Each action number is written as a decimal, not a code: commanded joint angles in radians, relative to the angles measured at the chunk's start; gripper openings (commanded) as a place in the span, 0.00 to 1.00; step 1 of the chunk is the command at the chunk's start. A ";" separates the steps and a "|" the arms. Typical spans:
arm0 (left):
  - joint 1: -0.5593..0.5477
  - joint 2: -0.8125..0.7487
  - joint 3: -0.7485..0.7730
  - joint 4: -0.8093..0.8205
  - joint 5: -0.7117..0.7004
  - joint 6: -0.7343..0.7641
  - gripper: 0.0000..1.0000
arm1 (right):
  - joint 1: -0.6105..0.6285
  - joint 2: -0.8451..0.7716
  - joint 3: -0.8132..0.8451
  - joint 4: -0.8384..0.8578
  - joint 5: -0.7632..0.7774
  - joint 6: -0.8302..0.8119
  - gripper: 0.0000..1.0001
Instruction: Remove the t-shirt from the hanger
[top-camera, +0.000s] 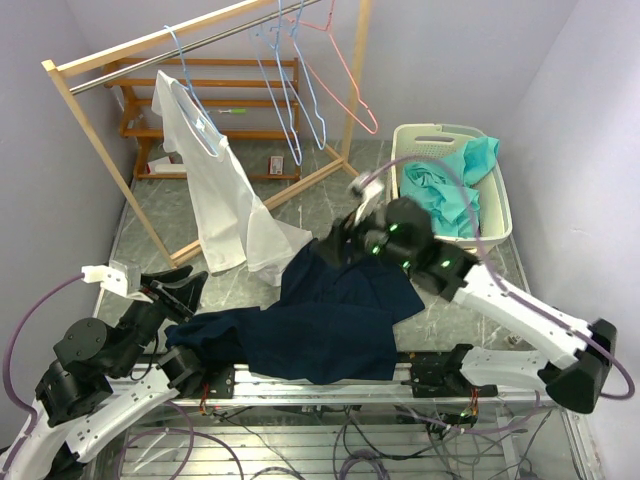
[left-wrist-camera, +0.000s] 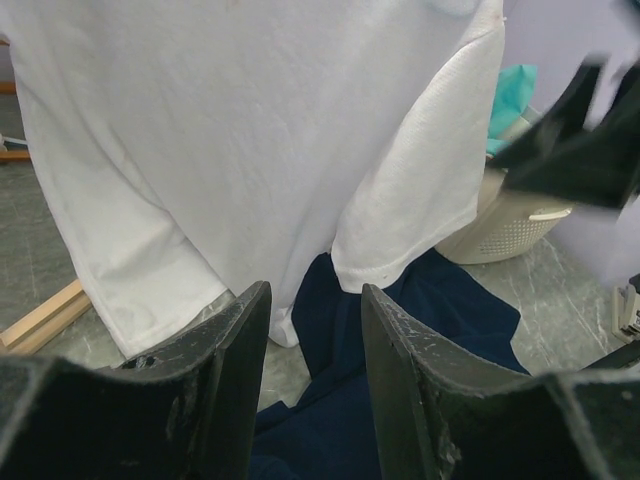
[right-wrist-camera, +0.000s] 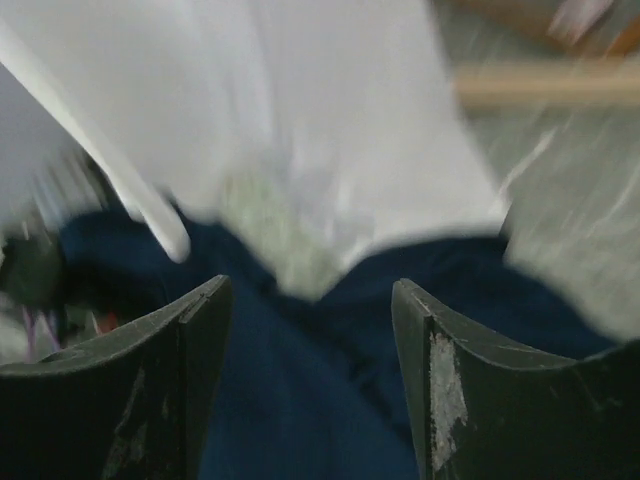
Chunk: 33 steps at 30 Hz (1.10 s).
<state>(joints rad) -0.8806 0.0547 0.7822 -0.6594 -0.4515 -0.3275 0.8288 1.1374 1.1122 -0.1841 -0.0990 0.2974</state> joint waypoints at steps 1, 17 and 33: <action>-0.003 -0.009 -0.003 -0.004 -0.037 -0.016 0.52 | 0.150 0.028 -0.213 -0.104 0.061 0.062 0.69; -0.003 -0.007 0.002 -0.022 -0.088 -0.031 0.52 | 0.316 0.160 -0.385 0.017 0.007 -0.003 0.91; -0.002 -0.006 0.002 -0.024 -0.093 -0.030 0.52 | 0.317 0.463 -0.330 0.041 0.009 0.032 0.32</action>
<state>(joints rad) -0.8806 0.0551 0.7822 -0.6861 -0.5205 -0.3485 1.1400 1.5486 0.7544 -0.1417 -0.0917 0.3004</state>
